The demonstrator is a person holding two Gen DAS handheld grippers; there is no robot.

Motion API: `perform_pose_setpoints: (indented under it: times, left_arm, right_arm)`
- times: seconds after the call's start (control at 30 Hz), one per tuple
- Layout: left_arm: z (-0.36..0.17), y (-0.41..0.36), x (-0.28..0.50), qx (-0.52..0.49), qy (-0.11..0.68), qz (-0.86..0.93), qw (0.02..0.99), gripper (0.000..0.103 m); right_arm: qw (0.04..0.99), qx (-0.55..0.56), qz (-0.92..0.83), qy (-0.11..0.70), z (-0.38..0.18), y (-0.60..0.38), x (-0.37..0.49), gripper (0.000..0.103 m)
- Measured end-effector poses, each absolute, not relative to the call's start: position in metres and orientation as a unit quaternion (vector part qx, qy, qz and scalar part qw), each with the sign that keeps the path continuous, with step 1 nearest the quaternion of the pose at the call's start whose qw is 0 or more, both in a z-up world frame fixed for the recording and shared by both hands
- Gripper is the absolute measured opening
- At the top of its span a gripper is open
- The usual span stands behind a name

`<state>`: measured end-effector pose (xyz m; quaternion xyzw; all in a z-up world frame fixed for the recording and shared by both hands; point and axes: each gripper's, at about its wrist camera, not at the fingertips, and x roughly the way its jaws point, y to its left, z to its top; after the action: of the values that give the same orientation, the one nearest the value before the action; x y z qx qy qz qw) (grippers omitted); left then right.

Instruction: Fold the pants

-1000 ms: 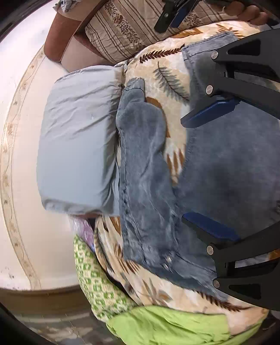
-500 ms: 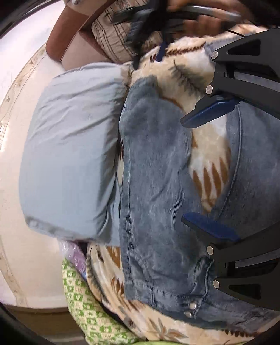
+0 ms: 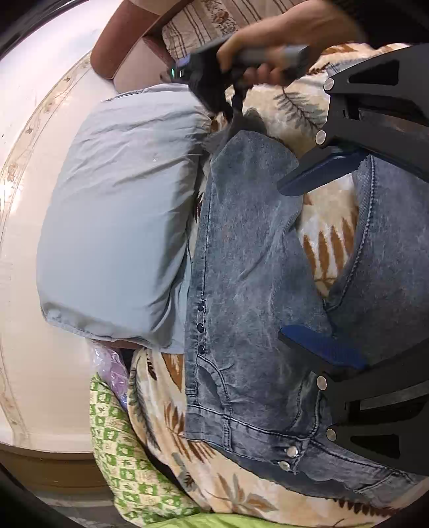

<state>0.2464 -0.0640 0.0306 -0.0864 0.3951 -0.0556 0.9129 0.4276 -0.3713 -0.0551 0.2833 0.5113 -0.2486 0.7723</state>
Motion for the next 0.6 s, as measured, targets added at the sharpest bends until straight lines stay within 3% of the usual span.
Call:
perform_pose_setpoints:
  times: [0.2,0.4,0.6]
  left_arm:
    - [0.047,-0.056,0.244,-0.123,0.400,-0.088,0.904,0.081]
    - [0.033,-0.060,0.277,-0.188,0.460,-0.120,0.860,0.081]
    - [0.013,-0.063,0.332,-0.209,0.508,-0.078,0.832,0.081]
  right_arm:
    - [0.872,0.235,-0.136,0.406,0.026,-0.327,0.330,0.013]
    - [0.862,0.287,-0.098,0.405,-0.025,-0.327,0.244,0.013]
    - [0.844,0.308,-0.092,0.429,-0.057,-0.327,0.228,0.013]
